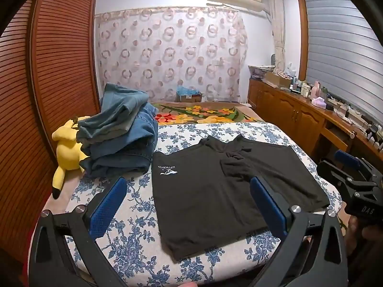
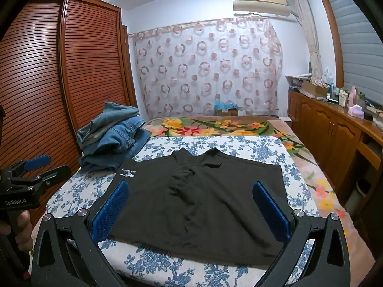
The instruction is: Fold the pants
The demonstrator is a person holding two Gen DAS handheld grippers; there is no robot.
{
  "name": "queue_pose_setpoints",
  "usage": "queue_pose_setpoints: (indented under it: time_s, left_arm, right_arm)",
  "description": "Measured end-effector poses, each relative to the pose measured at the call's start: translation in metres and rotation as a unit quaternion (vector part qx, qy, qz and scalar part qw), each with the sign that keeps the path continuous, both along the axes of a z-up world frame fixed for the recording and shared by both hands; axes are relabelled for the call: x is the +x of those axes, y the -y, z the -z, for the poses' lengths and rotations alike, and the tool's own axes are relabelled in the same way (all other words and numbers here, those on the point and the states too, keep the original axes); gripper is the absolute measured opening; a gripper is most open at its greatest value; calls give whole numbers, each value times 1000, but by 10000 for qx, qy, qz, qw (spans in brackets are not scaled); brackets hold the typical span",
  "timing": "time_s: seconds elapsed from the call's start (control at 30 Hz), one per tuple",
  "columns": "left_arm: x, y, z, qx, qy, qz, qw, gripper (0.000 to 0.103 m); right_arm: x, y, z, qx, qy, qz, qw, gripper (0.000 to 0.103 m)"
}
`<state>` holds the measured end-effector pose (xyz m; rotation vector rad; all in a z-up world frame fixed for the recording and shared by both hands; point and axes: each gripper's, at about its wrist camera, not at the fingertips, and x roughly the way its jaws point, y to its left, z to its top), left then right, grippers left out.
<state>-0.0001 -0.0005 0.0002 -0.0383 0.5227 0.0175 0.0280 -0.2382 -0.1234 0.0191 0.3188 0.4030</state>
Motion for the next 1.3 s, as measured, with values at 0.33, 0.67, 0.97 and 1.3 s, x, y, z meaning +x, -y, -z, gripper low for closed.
queue_pose_setpoints:
  time_s: [0.33,0.67,0.97,1.3]
  left_arm:
    - [0,0,0,14,11,-3,10000,103]
    - [-1,1,0,21,25,3,10000,103]
    - [-1,1,0,32,30,5,10000,103]
    - [-2,1,0,49,42,3,10000,103]
  right_arm:
    - [0,-1,-1,-2,28,13,10000,103]
    - [-2,0,0,-6,41,33,10000,103]
    - [-2,0,0,-6,44,36,10000,103]
    - [-3,0,0,-1,74,39,10000,103]
